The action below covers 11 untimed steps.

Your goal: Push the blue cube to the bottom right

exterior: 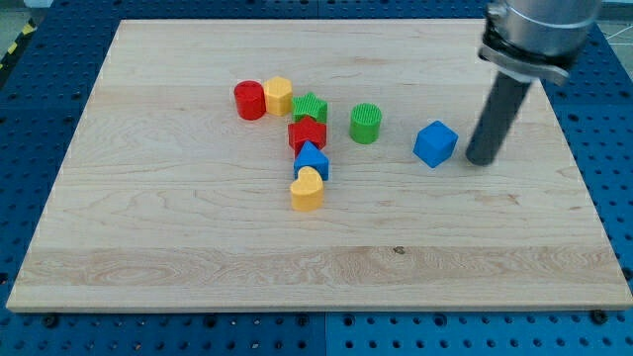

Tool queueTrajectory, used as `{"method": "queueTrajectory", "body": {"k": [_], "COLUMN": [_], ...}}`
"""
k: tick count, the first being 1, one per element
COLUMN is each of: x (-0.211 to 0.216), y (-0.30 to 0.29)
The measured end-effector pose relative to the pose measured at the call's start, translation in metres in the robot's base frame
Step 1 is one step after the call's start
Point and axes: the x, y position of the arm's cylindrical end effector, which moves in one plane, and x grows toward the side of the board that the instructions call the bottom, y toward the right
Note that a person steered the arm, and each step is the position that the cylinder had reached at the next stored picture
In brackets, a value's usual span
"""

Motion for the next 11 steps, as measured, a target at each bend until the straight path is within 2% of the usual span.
{"method": "queueTrajectory", "body": {"k": [1, 2, 3, 4, 6, 9, 11], "x": [0.014, -0.051, -0.083, -0.082, -0.044, 0.065, 0.066], "y": [0.013, 0.01, -0.017, -0.041, -0.062, -0.018, -0.029]}}
